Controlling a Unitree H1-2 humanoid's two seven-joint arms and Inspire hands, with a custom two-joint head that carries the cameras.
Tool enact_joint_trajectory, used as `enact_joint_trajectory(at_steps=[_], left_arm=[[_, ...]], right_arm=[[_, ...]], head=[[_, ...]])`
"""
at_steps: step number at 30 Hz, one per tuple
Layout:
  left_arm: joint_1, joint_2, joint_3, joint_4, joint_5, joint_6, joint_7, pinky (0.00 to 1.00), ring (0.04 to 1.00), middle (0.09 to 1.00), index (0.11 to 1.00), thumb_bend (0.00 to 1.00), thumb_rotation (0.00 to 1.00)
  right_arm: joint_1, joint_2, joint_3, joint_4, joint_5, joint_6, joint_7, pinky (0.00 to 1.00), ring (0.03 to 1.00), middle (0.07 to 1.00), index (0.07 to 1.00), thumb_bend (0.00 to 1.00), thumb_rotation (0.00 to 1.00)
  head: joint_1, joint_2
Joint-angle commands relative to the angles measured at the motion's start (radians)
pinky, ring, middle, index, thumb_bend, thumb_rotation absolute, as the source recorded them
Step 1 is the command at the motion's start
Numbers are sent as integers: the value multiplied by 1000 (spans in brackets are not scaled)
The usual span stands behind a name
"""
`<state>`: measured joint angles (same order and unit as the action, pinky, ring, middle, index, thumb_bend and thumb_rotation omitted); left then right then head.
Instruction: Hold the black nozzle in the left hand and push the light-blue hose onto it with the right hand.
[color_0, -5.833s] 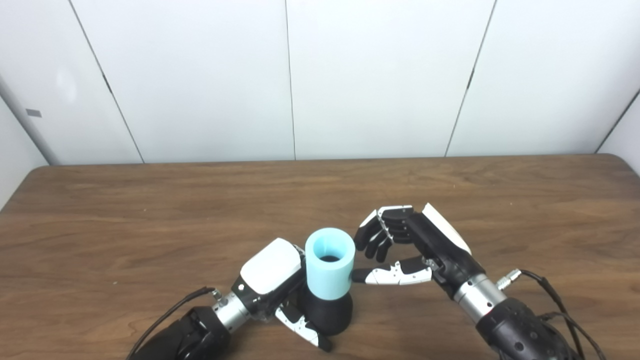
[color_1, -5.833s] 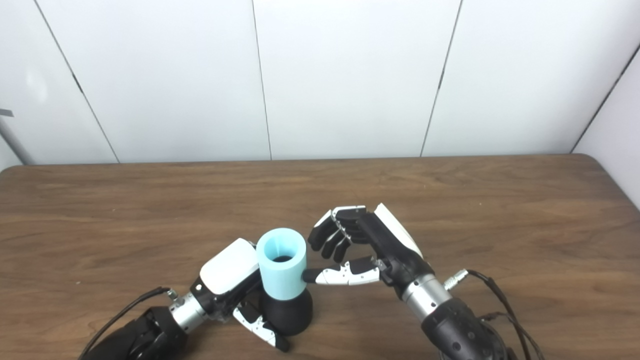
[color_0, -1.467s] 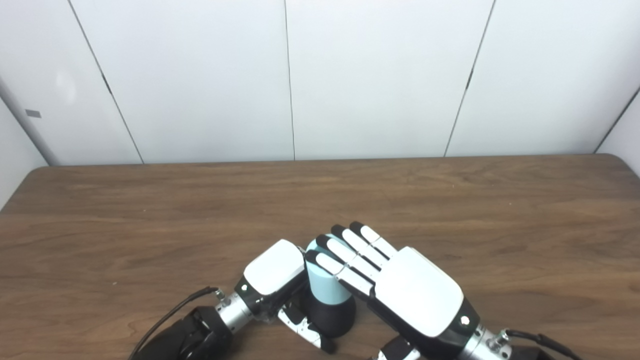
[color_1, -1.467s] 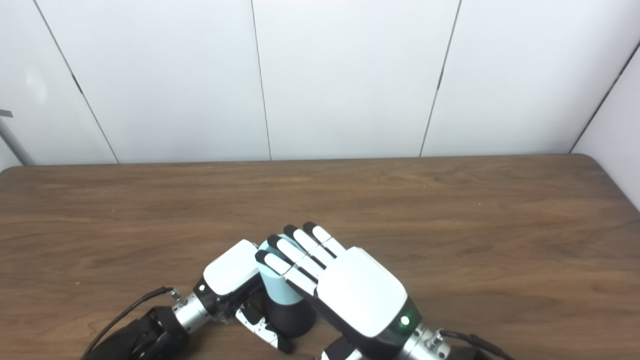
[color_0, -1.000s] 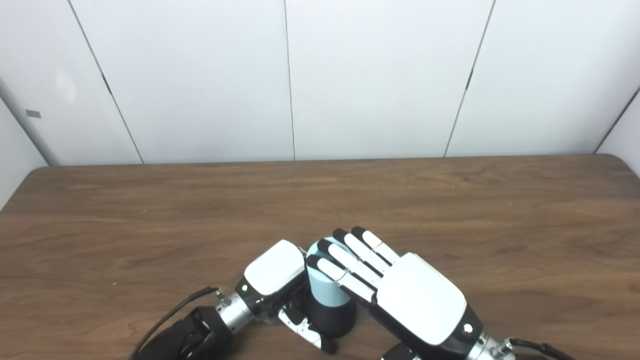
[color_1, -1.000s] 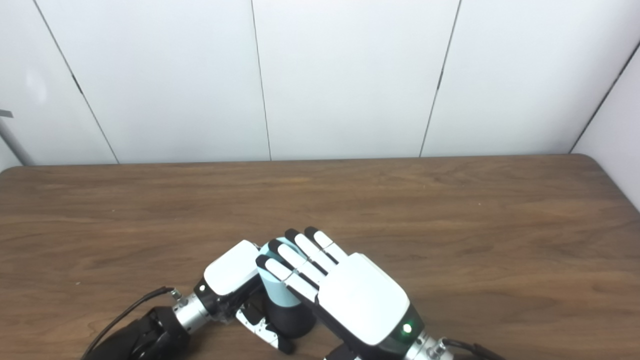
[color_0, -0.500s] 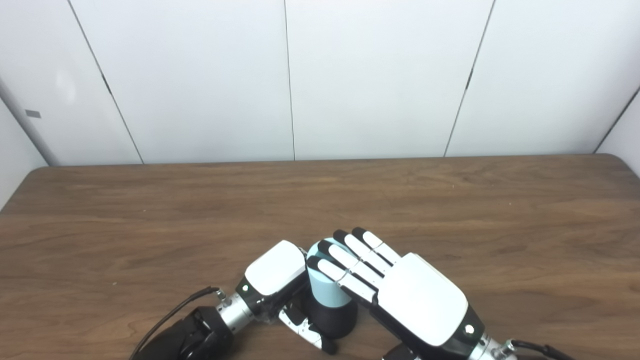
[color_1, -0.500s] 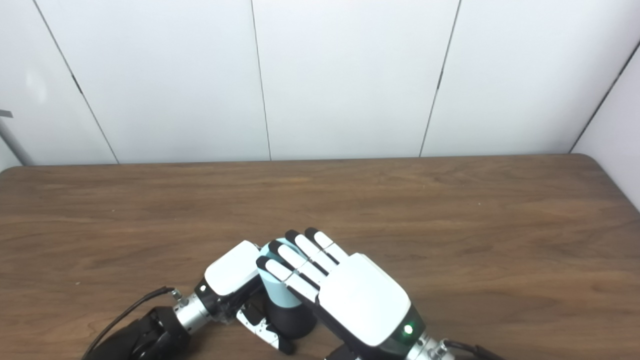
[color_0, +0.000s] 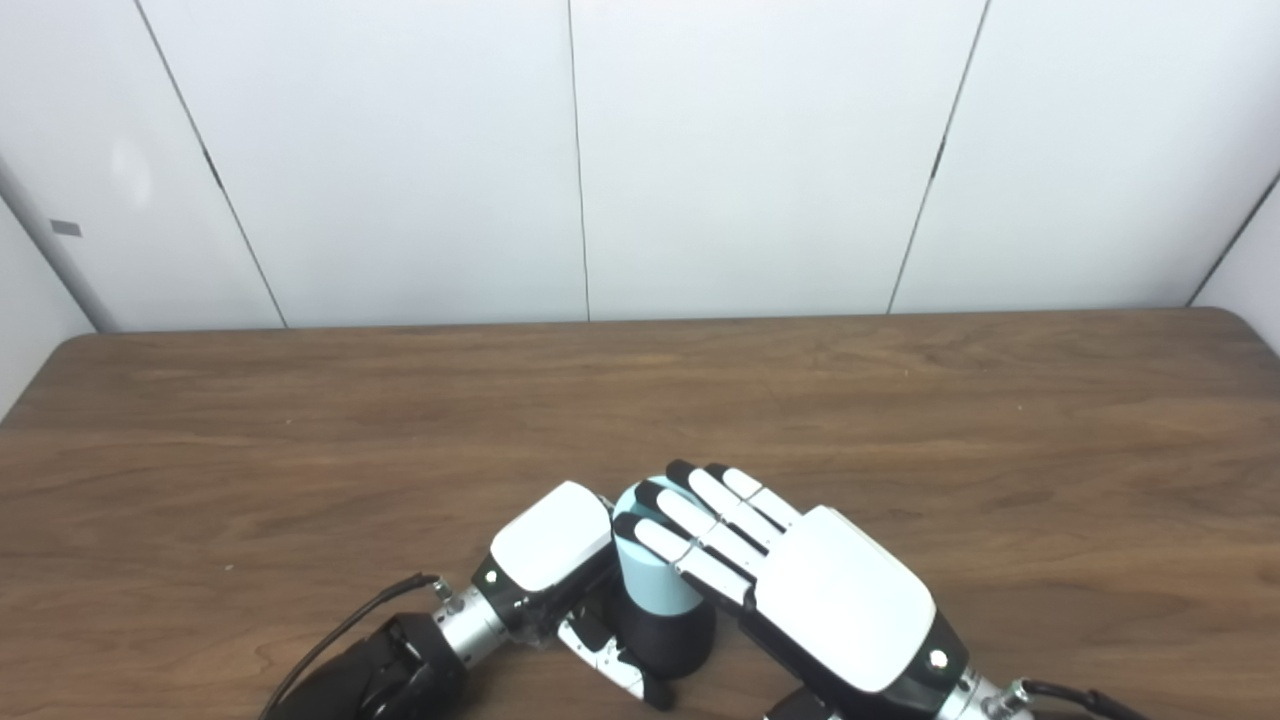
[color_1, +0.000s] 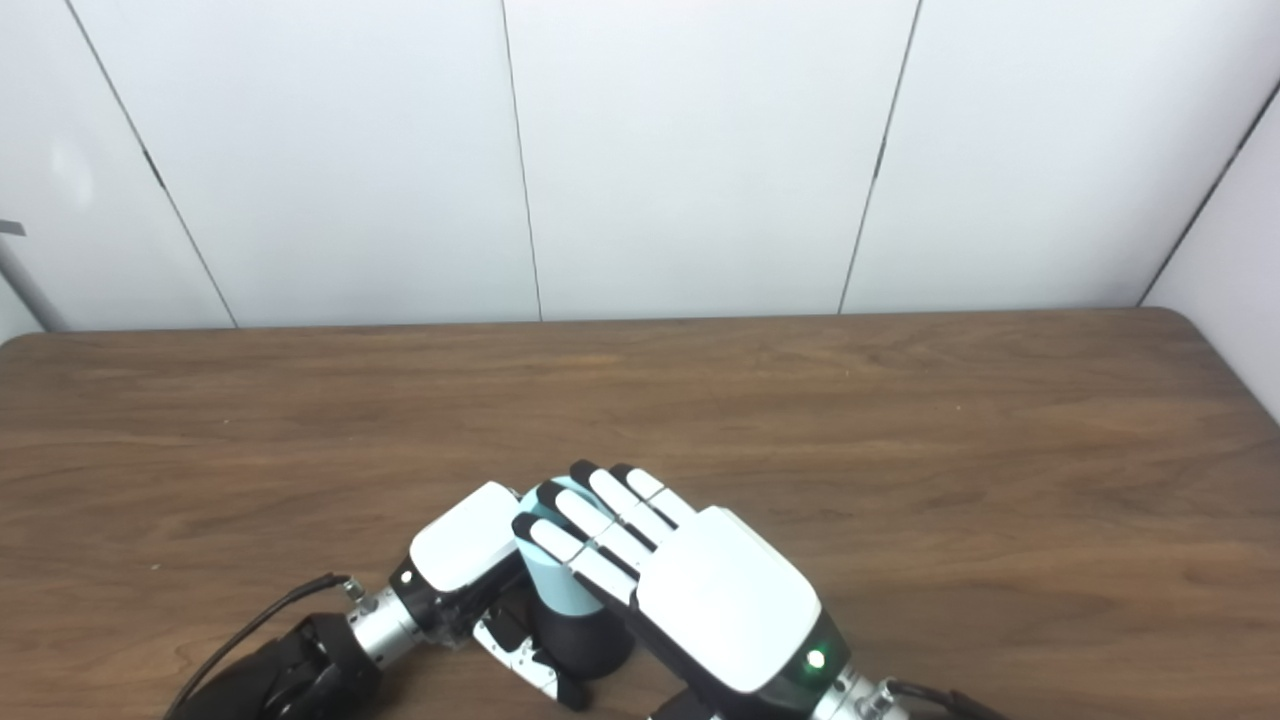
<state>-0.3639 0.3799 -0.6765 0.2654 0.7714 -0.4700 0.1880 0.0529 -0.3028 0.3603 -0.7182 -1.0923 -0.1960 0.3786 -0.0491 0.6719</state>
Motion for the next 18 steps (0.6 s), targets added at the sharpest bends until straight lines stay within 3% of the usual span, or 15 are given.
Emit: enact_joint_trajectory(at_steps=[1,18], left_arm=[[165,-52,-87,114,2,1,-38,235,312,428,523,517,0],[164,-51,-92,115,-2,0,-29,249,328,442,519,518,0]], right_arm=[[63,-51,42,60,-5,-7,163,941,952,951,896,777,933],[64,-57,50,75,-10,-2,168,922,944,944,893,796,914]], head=[[-1,1],[1,1]])
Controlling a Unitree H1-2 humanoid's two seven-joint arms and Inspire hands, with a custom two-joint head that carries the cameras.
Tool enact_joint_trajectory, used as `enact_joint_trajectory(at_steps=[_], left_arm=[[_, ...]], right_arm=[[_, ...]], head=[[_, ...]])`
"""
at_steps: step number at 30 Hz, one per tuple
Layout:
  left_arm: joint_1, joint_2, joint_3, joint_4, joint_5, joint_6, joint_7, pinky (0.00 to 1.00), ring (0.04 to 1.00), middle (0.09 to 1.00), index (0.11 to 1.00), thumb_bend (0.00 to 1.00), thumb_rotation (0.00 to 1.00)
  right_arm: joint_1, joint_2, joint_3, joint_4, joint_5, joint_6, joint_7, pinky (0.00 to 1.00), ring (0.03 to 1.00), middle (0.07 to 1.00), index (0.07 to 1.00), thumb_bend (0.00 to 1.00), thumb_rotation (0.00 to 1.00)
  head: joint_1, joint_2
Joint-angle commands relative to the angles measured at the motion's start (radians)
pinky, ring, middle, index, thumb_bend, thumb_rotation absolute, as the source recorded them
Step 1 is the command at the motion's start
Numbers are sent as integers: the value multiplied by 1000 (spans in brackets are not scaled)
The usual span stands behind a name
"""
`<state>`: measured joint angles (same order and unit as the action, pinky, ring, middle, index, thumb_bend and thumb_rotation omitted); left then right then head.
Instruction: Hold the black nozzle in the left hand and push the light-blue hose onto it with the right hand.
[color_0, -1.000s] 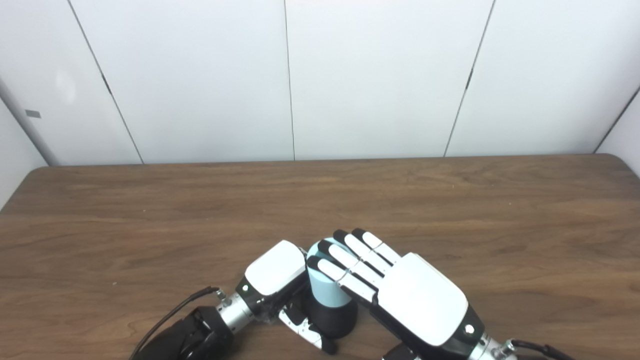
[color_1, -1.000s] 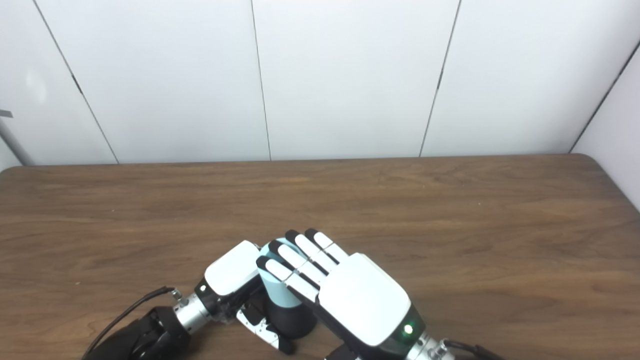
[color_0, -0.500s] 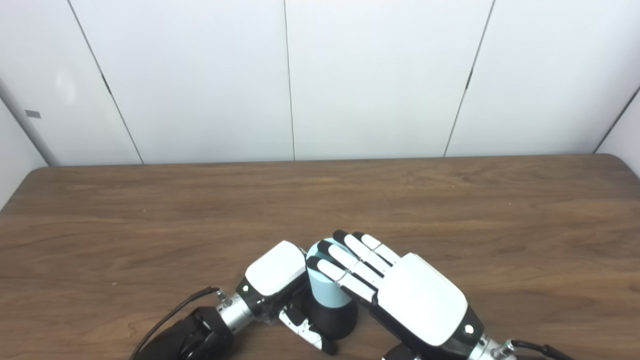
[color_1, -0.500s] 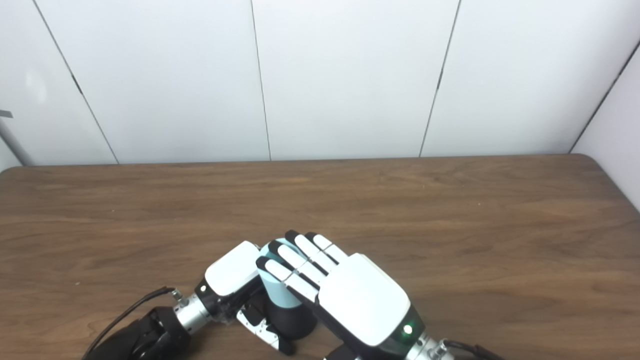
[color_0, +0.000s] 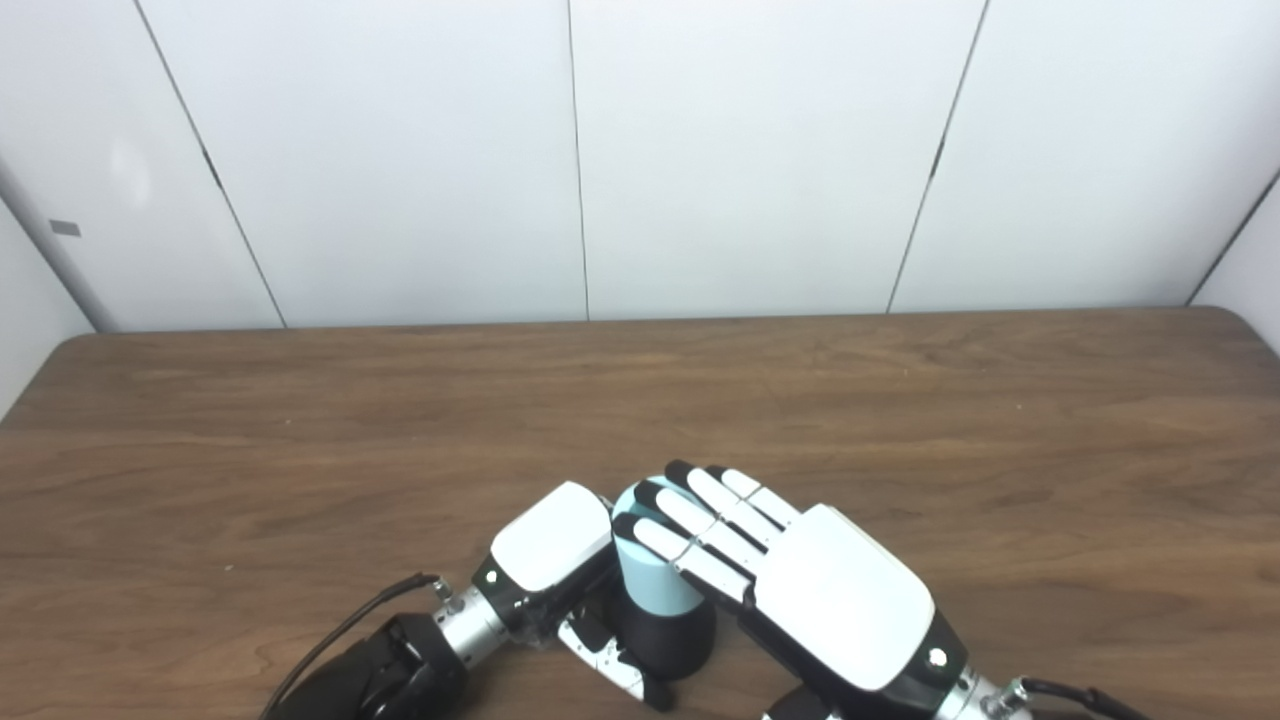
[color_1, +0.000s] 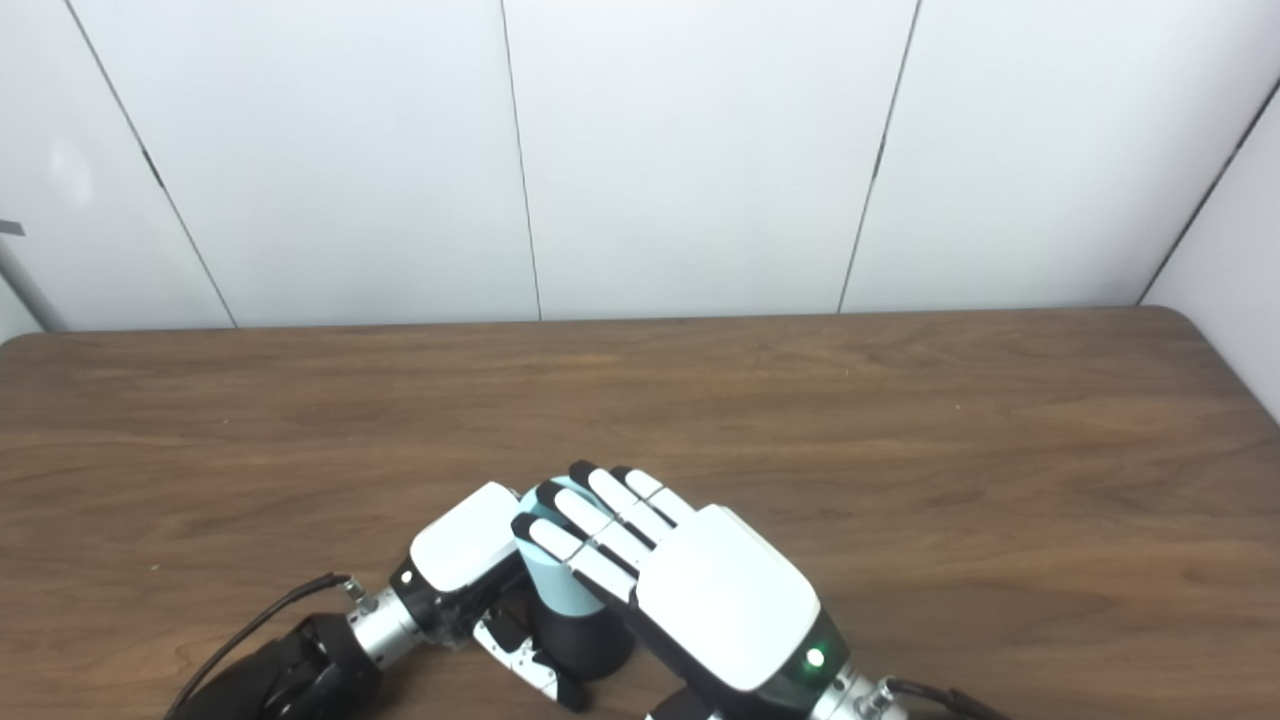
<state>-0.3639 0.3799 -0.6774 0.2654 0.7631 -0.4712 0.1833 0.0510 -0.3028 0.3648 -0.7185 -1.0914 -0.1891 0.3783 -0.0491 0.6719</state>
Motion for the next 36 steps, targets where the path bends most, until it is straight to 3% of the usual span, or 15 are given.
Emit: enact_joint_trajectory(at_steps=[1,25,32,36], left_arm=[[164,-51,-90,114,7,2,-26,247,325,441,519,518,0],[168,-54,-78,112,5,2,-45,224,298,427,523,516,0],[164,-51,-85,116,9,2,-40,261,339,447,517,519,0],[163,-51,-85,117,12,2,-44,257,333,443,518,519,0]], right_arm=[[66,-58,46,77,-11,-9,169,921,945,944,894,797,911],[80,-71,60,74,-22,6,188,960,949,950,901,784,924],[95,-73,64,53,-27,30,245,997,985,989,942,783,957],[106,-72,66,37,-31,38,270,969,989,994,956,775,964]], head=[[1,1],[3,1],[1,-1],[1,-1]])
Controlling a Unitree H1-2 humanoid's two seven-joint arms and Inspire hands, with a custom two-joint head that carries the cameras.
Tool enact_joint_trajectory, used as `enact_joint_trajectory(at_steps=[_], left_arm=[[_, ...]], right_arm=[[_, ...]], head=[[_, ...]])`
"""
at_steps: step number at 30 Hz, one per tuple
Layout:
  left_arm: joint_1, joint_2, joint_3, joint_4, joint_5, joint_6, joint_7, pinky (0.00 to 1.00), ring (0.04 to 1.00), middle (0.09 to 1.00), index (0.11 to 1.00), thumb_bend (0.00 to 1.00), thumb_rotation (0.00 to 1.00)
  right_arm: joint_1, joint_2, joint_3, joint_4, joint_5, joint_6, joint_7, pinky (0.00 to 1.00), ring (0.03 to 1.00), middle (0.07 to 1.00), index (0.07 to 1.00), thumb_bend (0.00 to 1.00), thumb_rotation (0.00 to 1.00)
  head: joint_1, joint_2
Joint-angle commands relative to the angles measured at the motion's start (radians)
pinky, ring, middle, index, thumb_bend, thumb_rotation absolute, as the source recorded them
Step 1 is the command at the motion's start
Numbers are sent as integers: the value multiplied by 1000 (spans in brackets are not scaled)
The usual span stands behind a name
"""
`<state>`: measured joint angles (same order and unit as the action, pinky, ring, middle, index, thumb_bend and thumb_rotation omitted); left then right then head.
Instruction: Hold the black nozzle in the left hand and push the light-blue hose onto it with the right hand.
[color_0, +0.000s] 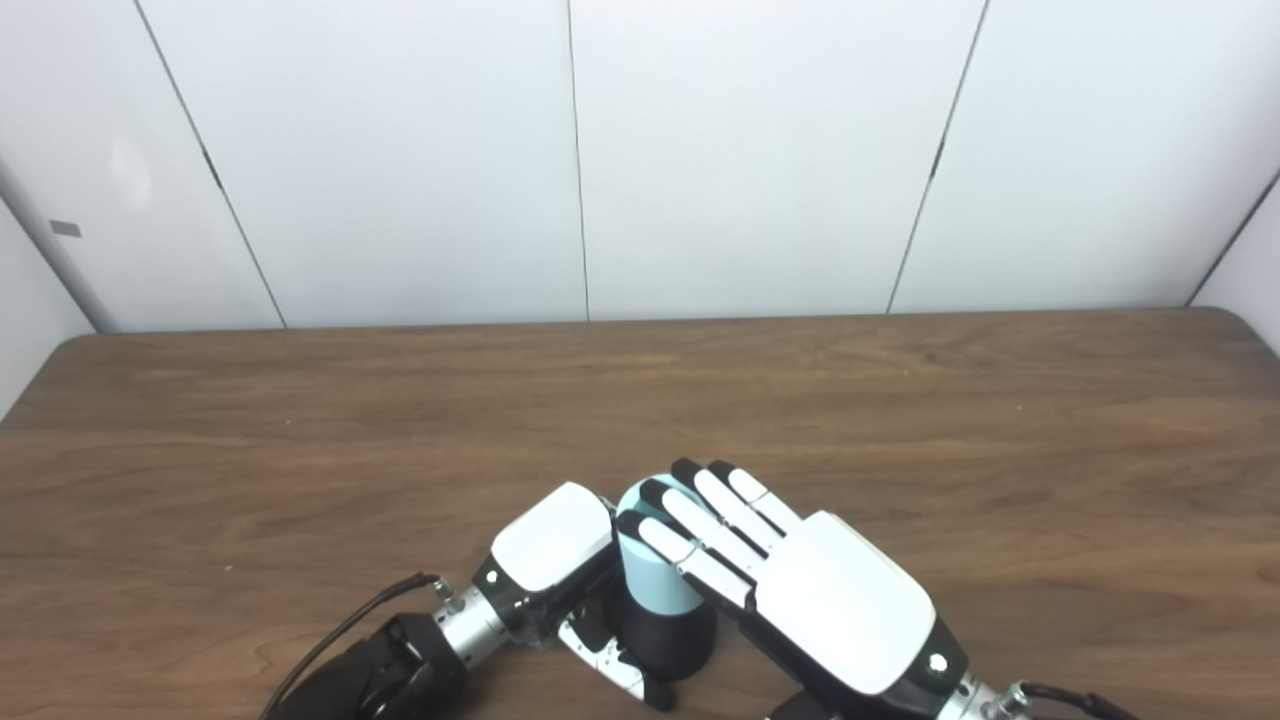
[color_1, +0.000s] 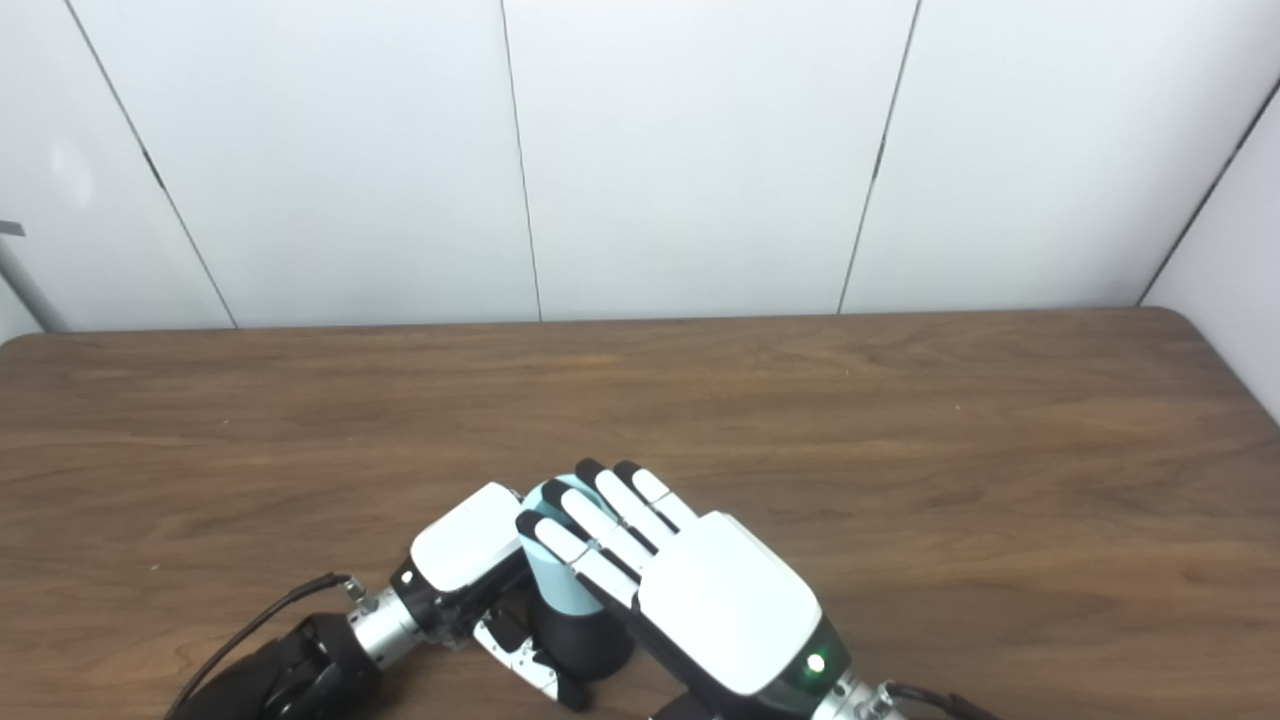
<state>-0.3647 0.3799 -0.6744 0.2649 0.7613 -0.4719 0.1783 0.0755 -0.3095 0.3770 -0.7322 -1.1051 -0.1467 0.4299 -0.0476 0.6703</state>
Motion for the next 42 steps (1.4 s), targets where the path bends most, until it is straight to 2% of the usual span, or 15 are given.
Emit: enact_joint_trajectory(at_steps=[1,6,15,17,20,22,24,26,32,34,42], left_arm=[[163,-51,-87,118,15,3,-42,258,335,444,518,519,0],[161,-52,-84,118,20,3,-48,256,330,440,519,518,0],[159,-53,-89,123,13,3,-38,227,303,420,524,516,0],[158,-52,-91,125,10,2,-37,244,323,428,522,517,0],[159,-52,-89,125,10,3,-42,224,295,419,525,515,0],[159,-53,-88,125,15,3,-43,205,273,406,522,514,0],[158,-52,-91,128,12,3,-36,189,253,429,506,517,0],[157,-52,-93,130,10,2,-33,180,245,403,514,514,0],[157,-58,-87,132,18,3,-35,207,281,415,524,515,0],[156,-58,-87,134,23,3,-34,227,305,420,525,515,0],[148,-55,-97,150,25,2,-15,221,295,418,525,515,0]], right_arm=[[85,-65,55,47,-18,-3,224,967,990,994,957,774,965],[96,-66,63,29,-24,13,256,961,996,999,965,763,961],[104,-65,65,25,-27,12,256,947,995,998,961,764,954],[107,-63,62,32,-14,4,216,938,982,986,949,766,930],[95,-52,51,35,34,-15,129,943,976,980,951,752,911],[75,-33,43,28,68,-14,89,980,996,996,988,783,906],[50,-11,38,26,87,-9,62,996,1000,1000,998,832,897],[28,7,33,27,89,0,53,999,1000,1000,1000,866,894],[-18,43,-6,36,78,29,59,1000,1000,1000,1000,929,870],[-19,48,-23,40,93,23,34,1000,1000,1000,1000,938,870],[-11,73,-76,13,141,30,1,1000,1000,1000,1000,968,891]], head=[[-1,1],[-4,-2],[-4,-4],[-4,-4],[-5,-1],[-4,-5],[-4,-5],[-7,-9],[-6,-10],[-6,-10],[-14,-15]])
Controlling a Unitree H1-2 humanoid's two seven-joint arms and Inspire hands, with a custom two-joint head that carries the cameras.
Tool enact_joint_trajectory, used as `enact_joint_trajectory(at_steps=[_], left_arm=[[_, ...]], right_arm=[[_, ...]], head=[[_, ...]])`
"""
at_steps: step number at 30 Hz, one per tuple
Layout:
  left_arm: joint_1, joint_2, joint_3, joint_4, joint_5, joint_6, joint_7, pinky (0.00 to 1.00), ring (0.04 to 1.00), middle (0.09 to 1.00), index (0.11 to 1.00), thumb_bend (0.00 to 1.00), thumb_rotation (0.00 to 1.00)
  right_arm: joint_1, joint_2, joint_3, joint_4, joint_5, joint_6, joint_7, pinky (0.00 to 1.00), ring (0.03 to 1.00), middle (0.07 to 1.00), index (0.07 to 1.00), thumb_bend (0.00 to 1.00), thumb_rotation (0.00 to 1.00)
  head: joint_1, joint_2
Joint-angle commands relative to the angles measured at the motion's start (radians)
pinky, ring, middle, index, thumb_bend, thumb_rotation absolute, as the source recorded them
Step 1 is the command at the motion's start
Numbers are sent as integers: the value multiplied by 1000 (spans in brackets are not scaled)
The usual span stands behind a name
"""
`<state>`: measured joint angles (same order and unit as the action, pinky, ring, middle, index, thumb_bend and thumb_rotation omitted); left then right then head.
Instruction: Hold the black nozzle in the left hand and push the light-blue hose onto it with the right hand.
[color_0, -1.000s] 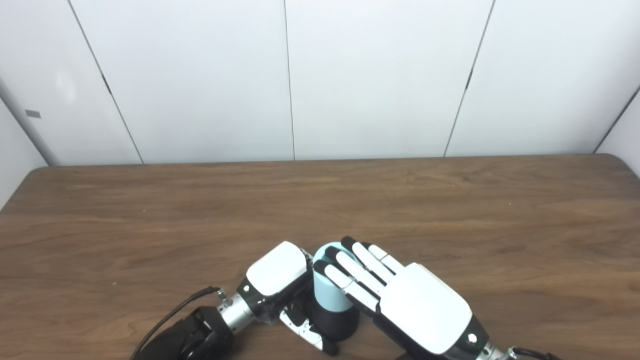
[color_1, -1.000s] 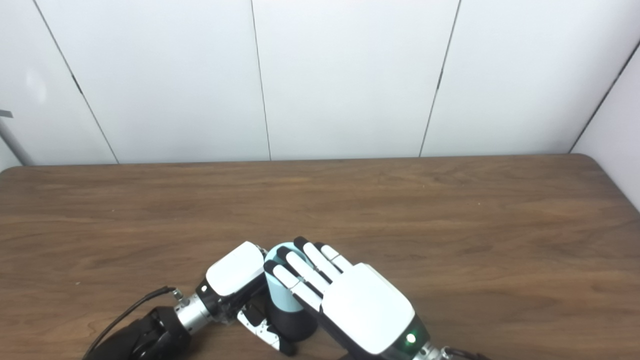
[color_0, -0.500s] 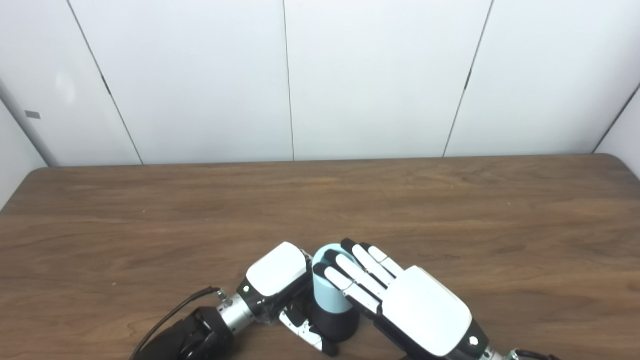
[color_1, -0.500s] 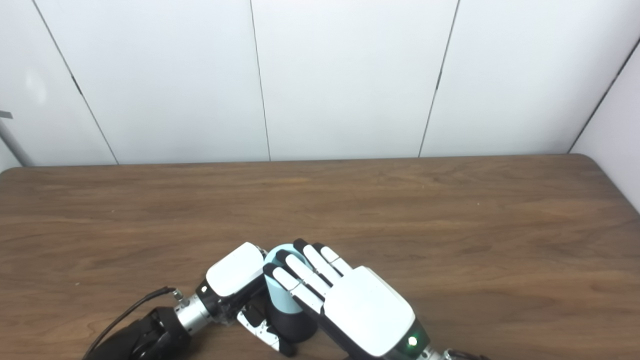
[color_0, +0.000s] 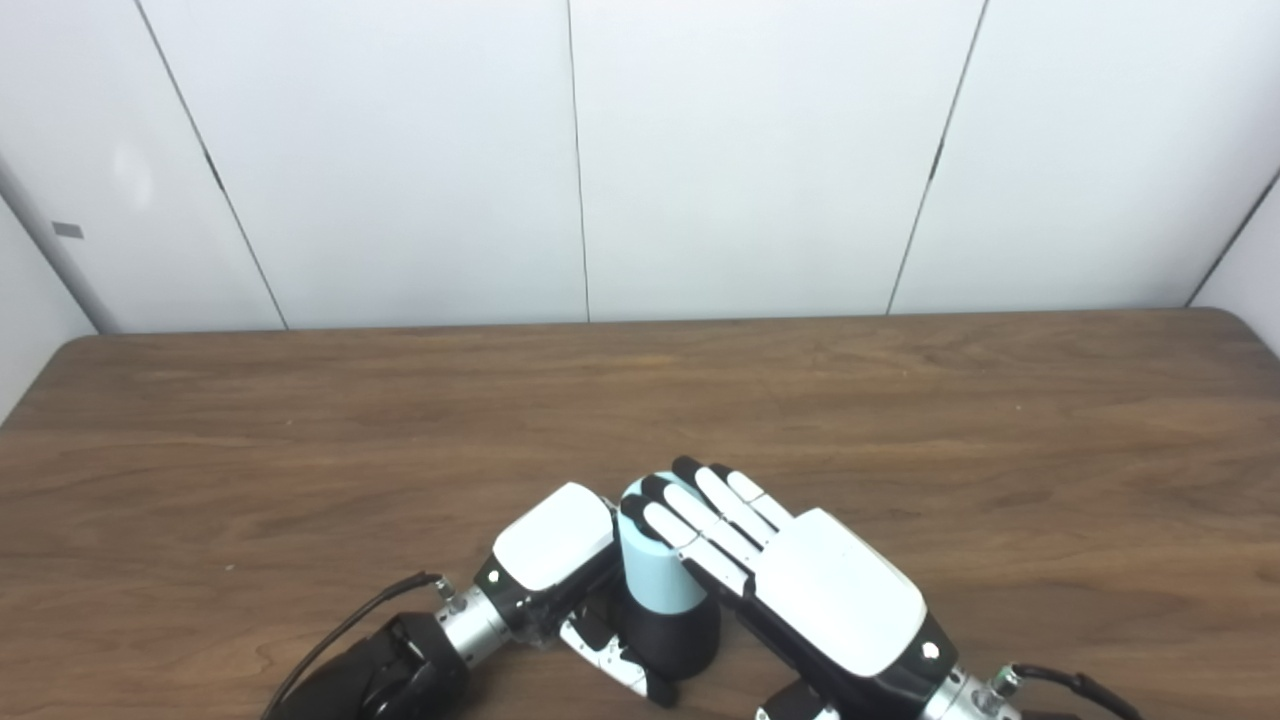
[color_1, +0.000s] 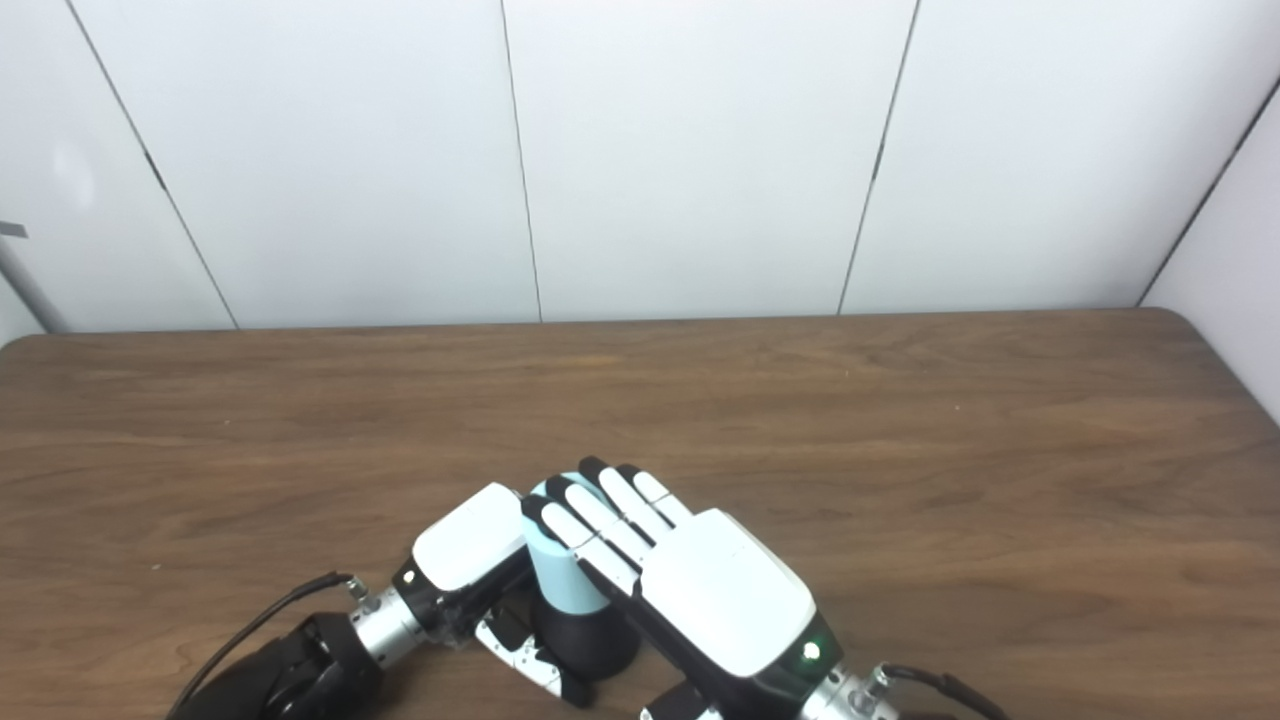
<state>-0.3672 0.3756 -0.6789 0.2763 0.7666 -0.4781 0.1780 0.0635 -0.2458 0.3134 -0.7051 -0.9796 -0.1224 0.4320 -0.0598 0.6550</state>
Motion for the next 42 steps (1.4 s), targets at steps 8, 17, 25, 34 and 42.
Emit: enact_joint_trajectory(at_steps=[8,17,25,34,42], left_arm=[[150,-56,-78,148,34,9,-18,194,264,406,524,514,0],[159,-67,-39,150,34,15,-46,170,236,429,504,518,0],[152,-76,-31,172,44,11,-44,179,244,415,511,516,0],[140,-80,-42,192,52,9,-43,153,209,470,485,524,0],[141,-77,-42,187,65,13,-50,163,220,473,484,524,0]], right_arm=[[25,27,-45,-10,25,-55,-80,975,1000,1000,1000,939,902],[68,27,-56,21,70,-119,-176,946,1000,1000,1000,913,847],[76,41,-79,34,134,-130,-232,904,1000,1000,1000,936,784],[102,87,-226,132,299,-145,-419,993,1000,1000,1000,863,944],[110,149,-355,297,605,-106,-491,1000,1000,1000,1000,667,978]], head=[[-6,-1],[-9,-3],[-11,-8],[-12,-14],[-17,-13]])
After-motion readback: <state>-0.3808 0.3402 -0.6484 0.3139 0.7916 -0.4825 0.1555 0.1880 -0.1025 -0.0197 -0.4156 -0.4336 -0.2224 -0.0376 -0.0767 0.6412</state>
